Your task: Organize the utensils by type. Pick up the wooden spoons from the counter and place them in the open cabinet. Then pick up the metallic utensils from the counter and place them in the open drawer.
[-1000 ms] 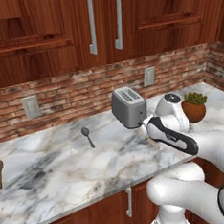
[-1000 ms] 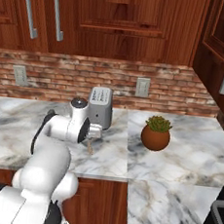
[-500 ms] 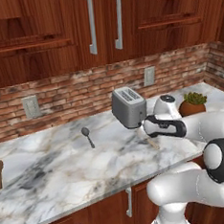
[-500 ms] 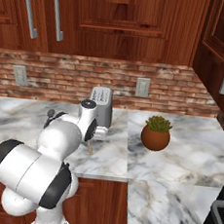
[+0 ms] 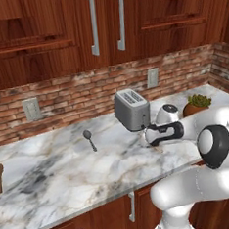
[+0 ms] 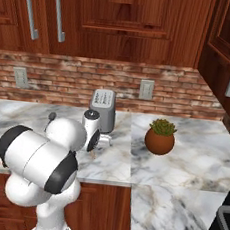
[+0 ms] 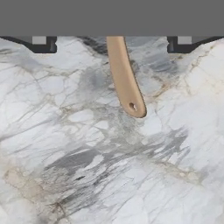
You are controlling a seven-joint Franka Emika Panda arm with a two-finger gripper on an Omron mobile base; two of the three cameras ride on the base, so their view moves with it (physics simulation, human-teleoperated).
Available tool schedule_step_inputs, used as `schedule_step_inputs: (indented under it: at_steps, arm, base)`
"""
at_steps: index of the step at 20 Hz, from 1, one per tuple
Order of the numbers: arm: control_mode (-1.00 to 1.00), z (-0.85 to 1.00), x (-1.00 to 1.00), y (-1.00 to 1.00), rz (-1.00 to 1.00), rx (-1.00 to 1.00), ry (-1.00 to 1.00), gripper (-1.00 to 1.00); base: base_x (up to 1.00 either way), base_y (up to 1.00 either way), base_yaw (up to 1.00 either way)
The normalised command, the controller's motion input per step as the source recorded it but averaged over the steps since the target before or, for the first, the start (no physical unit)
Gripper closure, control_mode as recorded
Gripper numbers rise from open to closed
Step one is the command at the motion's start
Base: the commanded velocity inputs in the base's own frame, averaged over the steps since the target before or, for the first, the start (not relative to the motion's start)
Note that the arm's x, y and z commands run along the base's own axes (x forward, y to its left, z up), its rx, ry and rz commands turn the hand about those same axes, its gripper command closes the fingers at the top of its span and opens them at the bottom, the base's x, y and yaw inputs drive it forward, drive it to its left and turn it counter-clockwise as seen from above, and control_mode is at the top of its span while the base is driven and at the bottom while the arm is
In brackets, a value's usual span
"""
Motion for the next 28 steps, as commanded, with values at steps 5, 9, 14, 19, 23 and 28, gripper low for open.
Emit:
schedule_step_inputs:
  at_steps: [5,9,14,19,23,28]
  arm:
    - [-1.0,-0.17,0.2,0.0,0.0,0.0,-0.07,-1.0]
    - [-1.0,-0.27,0.3,0.0,0.0,-0.01,-0.02,-1.0]
    - [-1.0,-0.32,0.33,0.0,0.0,-0.03,0.0,-1.0]
    - [-1.0,-0.43,0.2,0.0,0.0,-0.01,0.0,1.0]
    - [-1.0,-0.49,0.06,0.0,0.0,0.0,0.0,1.0]
    - [-1.0,-0.47,0.0,0.0,0.0,0.0,0.0,1.0]
  base:
    - [0.0,0.0,0.0]
    - [0.0,0.0,0.0]
    - [0.0,0.0,0.0]
    - [0.0,0.0,0.0]
    - [0.0,0.0,0.0]
    - [0.0,0.0,0.0]
